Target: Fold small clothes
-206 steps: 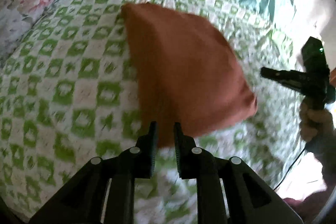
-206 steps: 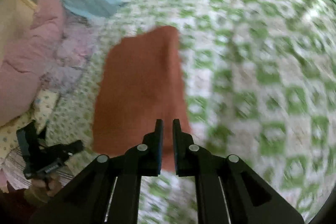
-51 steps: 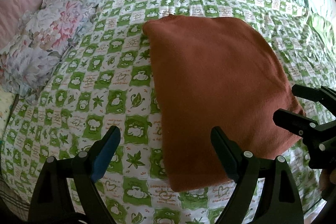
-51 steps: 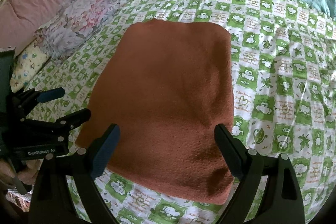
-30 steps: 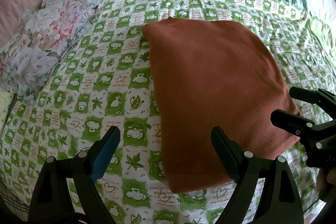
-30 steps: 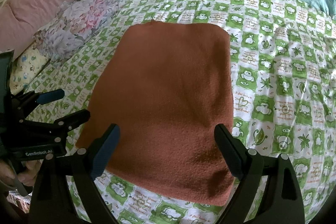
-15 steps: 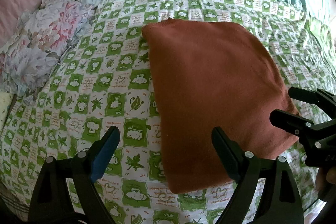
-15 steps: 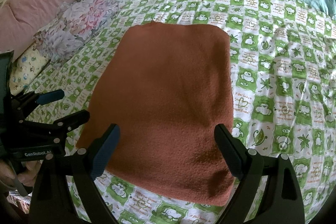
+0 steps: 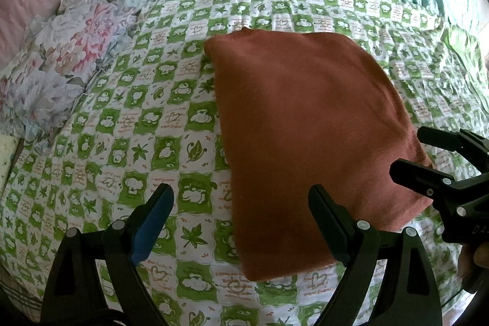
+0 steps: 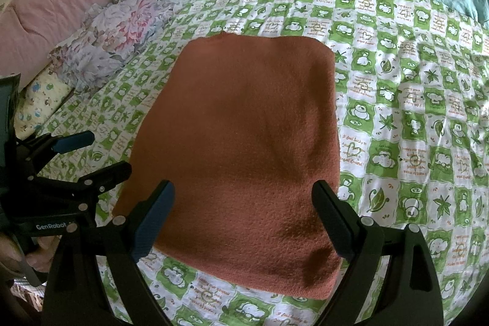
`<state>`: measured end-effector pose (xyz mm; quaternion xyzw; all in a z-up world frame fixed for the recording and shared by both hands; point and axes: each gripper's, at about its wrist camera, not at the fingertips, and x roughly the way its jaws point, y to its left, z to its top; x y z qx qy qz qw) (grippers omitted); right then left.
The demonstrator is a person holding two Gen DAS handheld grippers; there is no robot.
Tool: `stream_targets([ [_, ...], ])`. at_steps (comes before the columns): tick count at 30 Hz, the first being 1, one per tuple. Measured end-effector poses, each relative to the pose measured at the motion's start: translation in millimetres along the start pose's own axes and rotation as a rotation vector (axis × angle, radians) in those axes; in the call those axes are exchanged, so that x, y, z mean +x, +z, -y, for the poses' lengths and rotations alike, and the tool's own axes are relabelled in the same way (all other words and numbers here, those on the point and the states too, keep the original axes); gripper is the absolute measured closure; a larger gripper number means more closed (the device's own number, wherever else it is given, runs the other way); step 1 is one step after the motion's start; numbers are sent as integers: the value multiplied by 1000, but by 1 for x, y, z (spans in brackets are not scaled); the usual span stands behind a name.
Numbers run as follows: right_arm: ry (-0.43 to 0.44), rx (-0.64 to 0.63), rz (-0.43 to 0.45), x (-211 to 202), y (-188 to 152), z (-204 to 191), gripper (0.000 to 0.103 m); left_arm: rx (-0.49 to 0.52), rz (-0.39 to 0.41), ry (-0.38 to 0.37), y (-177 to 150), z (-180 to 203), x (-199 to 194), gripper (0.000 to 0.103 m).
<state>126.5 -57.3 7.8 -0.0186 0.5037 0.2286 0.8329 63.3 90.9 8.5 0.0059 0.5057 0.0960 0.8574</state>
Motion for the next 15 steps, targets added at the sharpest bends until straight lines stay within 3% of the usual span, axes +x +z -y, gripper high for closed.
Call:
stream_targets([
  [15, 3, 9, 10, -3, 4, -2, 12, 8, 3, -6, 2, 0, -1, 12],
])
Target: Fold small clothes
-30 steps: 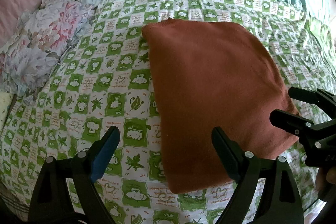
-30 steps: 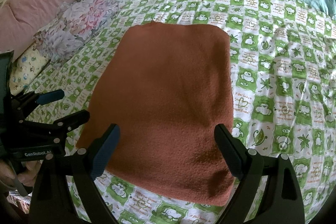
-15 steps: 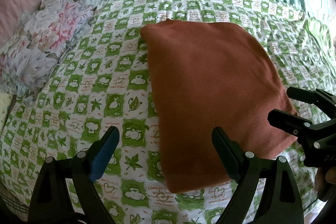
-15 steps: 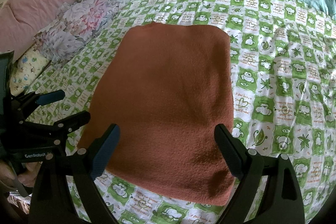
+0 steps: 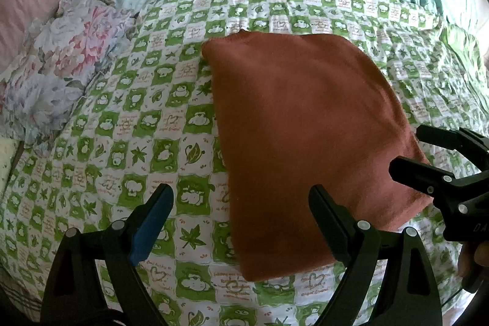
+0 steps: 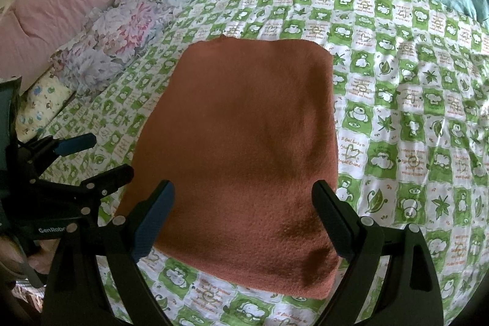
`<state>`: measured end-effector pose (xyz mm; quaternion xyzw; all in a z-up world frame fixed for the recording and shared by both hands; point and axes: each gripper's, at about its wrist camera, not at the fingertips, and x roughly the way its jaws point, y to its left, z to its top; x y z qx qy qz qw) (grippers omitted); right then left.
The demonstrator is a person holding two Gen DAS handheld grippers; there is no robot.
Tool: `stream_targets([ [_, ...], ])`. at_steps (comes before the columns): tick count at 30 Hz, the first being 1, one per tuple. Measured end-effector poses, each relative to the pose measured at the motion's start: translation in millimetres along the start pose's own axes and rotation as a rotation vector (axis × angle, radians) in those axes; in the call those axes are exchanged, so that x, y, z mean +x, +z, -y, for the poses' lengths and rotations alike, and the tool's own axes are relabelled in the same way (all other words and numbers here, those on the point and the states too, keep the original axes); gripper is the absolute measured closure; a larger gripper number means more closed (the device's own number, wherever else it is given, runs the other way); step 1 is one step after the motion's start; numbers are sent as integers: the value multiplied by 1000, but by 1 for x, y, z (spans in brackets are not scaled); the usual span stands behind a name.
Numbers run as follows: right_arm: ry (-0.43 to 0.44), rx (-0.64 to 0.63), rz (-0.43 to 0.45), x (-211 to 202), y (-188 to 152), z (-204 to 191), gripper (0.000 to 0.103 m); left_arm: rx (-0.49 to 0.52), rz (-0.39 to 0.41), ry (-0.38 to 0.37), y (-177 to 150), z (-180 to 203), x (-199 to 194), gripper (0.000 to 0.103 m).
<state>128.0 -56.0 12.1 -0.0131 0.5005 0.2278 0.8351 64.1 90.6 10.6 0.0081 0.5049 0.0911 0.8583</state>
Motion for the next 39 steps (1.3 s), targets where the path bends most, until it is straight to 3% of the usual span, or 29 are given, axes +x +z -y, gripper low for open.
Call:
stream_targets([
  [39, -10, 55, 52, -5, 10, 5, 12, -71, 22, 44, 16, -16, 0, 12],
])
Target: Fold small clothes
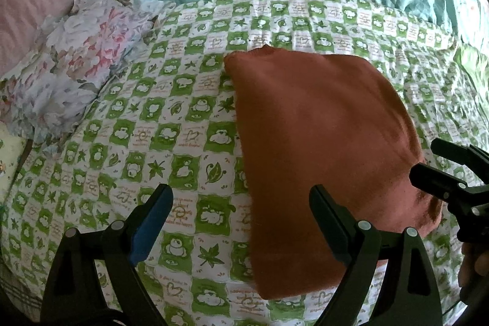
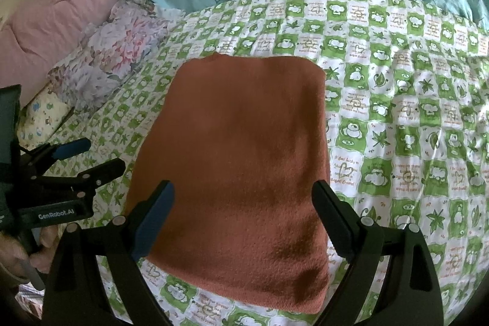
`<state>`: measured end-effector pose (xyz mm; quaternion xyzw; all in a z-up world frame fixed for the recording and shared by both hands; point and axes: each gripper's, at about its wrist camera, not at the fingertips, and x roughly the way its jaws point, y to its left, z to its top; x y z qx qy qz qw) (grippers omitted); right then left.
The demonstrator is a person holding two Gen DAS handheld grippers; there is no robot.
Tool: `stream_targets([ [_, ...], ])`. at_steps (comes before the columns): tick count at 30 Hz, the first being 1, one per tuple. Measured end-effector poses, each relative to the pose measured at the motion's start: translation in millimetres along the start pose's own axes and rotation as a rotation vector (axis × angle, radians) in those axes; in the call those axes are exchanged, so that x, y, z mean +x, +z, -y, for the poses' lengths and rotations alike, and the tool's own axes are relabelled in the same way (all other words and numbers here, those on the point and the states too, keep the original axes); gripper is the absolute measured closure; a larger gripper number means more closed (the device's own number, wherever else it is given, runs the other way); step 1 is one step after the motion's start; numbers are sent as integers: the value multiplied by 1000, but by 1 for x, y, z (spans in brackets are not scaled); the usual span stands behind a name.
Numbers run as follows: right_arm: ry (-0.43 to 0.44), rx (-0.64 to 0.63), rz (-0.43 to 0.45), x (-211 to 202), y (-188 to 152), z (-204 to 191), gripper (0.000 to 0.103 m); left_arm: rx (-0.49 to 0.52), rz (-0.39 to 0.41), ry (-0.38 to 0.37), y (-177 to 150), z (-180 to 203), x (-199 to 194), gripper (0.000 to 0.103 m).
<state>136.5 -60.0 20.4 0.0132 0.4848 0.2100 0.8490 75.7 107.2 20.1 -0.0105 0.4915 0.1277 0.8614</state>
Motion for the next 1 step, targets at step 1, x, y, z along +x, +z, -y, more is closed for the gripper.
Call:
stream_targets([
  [1, -1, -2, 0, 0, 0, 0, 12, -2, -1, -3, 0, 0, 0, 12],
])
